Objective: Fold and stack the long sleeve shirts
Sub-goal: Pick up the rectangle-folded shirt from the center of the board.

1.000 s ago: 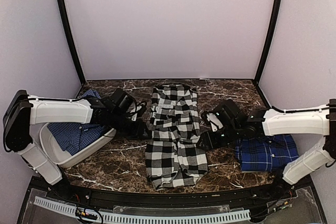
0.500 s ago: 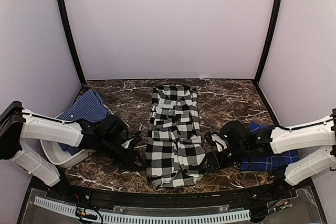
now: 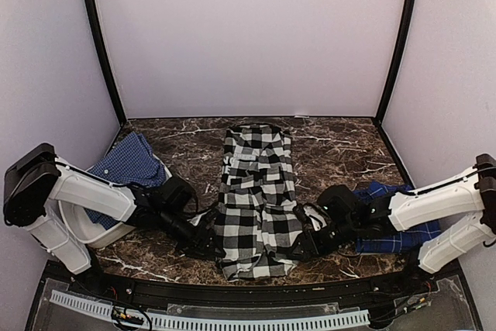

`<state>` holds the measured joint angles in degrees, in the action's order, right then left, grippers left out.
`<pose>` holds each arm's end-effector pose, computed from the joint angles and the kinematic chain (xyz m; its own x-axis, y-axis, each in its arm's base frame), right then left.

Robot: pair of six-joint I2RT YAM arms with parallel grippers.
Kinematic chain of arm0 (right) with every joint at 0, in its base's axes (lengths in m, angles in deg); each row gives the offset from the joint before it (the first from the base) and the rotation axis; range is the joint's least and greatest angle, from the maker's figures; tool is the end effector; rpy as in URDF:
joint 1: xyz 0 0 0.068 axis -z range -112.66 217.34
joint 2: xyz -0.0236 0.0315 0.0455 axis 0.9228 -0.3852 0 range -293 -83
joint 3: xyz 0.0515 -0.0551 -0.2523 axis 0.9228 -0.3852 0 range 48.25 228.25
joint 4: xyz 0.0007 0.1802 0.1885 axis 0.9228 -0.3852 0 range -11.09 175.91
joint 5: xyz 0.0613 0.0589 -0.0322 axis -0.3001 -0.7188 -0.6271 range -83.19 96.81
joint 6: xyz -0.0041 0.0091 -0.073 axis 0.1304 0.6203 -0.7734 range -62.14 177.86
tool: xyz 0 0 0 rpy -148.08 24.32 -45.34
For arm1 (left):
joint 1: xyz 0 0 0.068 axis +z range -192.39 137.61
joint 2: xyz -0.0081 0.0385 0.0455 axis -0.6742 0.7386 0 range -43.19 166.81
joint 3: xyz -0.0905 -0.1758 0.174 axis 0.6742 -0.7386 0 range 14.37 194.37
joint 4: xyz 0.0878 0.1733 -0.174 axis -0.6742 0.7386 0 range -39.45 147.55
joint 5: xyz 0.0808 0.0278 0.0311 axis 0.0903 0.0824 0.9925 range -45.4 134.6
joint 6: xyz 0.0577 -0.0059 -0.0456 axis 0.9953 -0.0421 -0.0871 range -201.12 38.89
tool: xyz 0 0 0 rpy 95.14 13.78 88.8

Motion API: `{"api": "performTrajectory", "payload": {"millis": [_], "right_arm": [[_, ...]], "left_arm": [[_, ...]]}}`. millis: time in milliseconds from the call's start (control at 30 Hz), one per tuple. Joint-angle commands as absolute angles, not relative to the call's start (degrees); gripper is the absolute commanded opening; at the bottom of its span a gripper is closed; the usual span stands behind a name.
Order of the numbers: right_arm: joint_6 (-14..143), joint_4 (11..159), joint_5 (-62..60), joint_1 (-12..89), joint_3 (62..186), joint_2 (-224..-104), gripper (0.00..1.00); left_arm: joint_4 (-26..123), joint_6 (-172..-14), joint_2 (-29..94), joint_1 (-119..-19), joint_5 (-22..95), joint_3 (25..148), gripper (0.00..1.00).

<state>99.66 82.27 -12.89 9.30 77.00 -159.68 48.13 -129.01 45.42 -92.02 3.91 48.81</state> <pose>0.1156 0.2246 0.1164 -0.9154 -0.2819 -0.2873 -0.4018 0.6819 0.6112 0.1508 -0.2395 0.1098 -0.9637 0.2648 -0.0351 0.1851 0.5673 -0.8025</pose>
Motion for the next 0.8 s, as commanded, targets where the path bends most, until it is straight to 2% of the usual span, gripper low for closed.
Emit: {"api": "performTrajectory", "payload": {"millis": [0,233,333,533,767], "right_arm": [[101.0,86.3,-15.1,8.8,76.2,-161.4,0.49],[102.5,91.9,-18.2,8.8,75.7,-164.6,0.33],[103.3,93.5,-19.1,8.8,76.3,-166.2,0.20],[105.1,94.5,-19.1,8.8,76.6,-165.2,0.01],[104.3,90.1,-19.3,11.0,80.3,-162.7,0.00]], "left_arm": [[44.1,-130.2,47.3,-92.8,1.2,48.0,0.42],[43.1,-130.4,47.7,-93.0,-0.9,47.4,0.33],[41.6,-131.2,48.2,-93.0,-2.2,47.8,0.25],[43.4,-129.2,50.0,-93.0,-3.8,51.9,0.02],[44.5,-129.0,46.3,-92.1,-4.4,53.6,0.00]]}}
